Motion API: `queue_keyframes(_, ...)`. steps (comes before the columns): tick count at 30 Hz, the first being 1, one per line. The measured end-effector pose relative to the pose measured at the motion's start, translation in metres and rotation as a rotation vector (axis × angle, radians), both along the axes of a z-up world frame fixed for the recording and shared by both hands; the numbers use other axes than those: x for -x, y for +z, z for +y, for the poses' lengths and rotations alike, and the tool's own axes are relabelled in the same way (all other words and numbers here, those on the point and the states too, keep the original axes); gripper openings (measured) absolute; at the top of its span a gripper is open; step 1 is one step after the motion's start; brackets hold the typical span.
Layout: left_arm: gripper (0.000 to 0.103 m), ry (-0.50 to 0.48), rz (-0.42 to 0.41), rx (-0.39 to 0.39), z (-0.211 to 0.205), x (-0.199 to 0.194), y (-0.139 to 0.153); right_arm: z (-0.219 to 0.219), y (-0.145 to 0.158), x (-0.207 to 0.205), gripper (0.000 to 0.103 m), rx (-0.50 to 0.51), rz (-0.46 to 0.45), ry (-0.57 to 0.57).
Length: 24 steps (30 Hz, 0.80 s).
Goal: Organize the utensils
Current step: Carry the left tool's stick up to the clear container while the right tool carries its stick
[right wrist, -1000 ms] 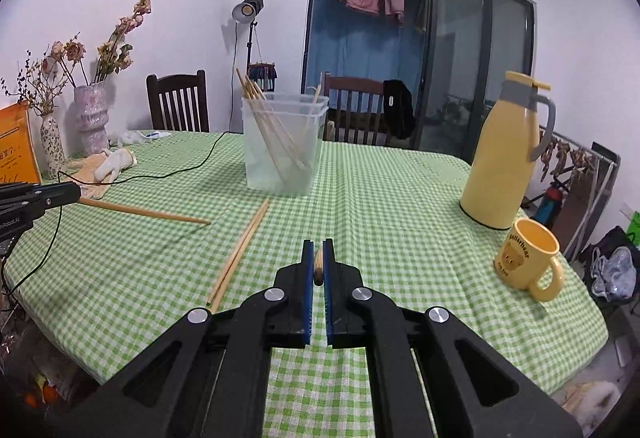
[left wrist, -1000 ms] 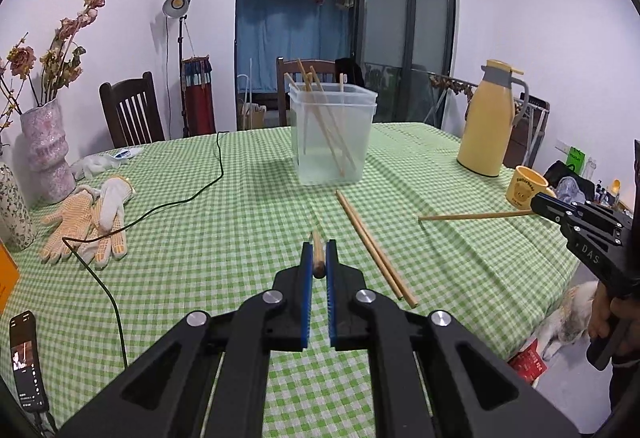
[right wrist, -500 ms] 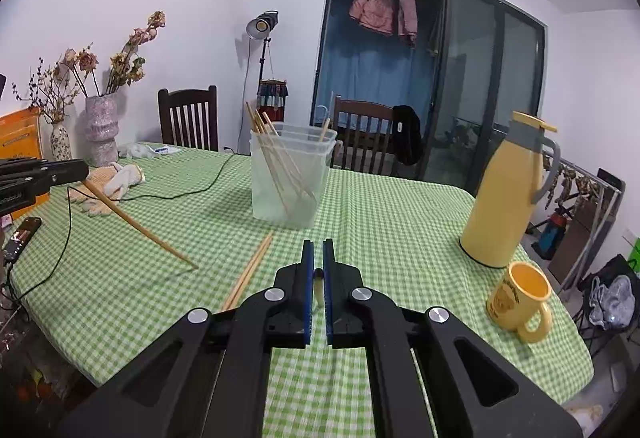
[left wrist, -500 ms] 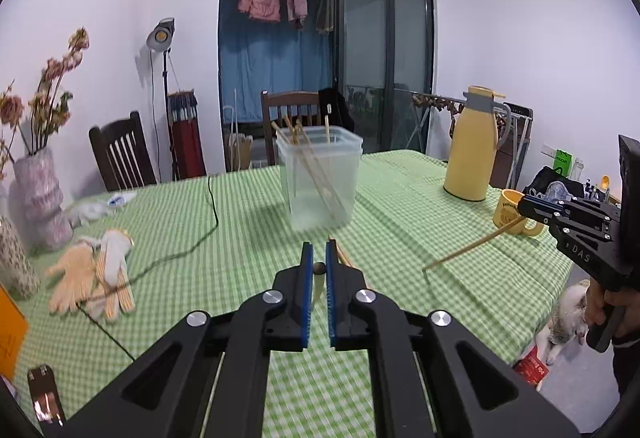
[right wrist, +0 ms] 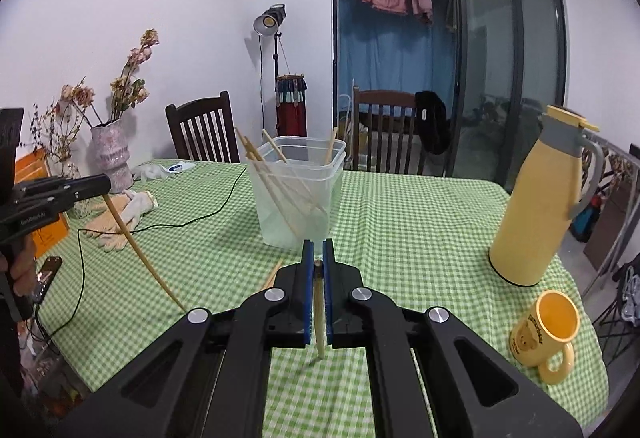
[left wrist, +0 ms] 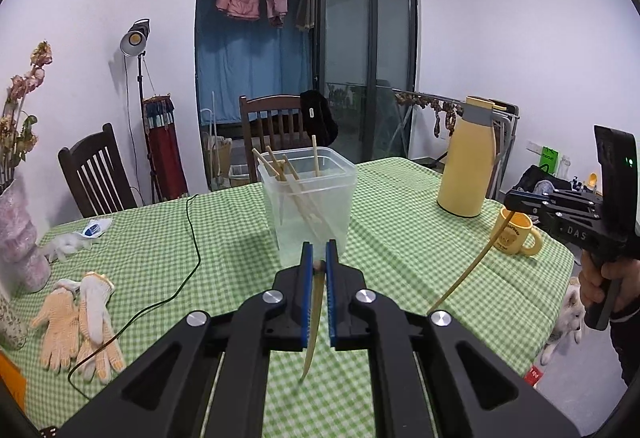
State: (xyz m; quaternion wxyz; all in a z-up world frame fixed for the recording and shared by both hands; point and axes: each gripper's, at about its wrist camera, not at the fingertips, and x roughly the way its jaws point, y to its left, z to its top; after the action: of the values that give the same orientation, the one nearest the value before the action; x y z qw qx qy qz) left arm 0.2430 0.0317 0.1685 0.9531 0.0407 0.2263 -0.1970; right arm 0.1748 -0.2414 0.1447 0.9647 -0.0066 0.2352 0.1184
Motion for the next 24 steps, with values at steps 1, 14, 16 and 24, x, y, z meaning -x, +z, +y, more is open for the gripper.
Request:
queue_keyframes(1, 0.003, 0.000, 0.004, 0.004, -0.001, -0.005, 0.001, -0.003, 0.001, -0.005, 0.004, -0.012, 0.015, 0.000)
queue_keyframes(14, 0.003, 0.009, -0.004, 0.041, 0.003, -0.031, 0.017, 0.002, 0.023, -0.027, 0.004, -0.002, 0.007, 0.039)
queue_keyframes(16, 0.003, 0.008, -0.013, 0.056, 0.005, -0.035, 0.025, 0.001, 0.029, -0.032, 0.004, 0.001, -0.005, 0.041)
queue_keyframes(24, 0.003, -0.006, -0.078, 0.096, 0.003, -0.058, 0.072, 0.006, 0.060, -0.058, 0.004, 0.003, -0.055, 0.068)
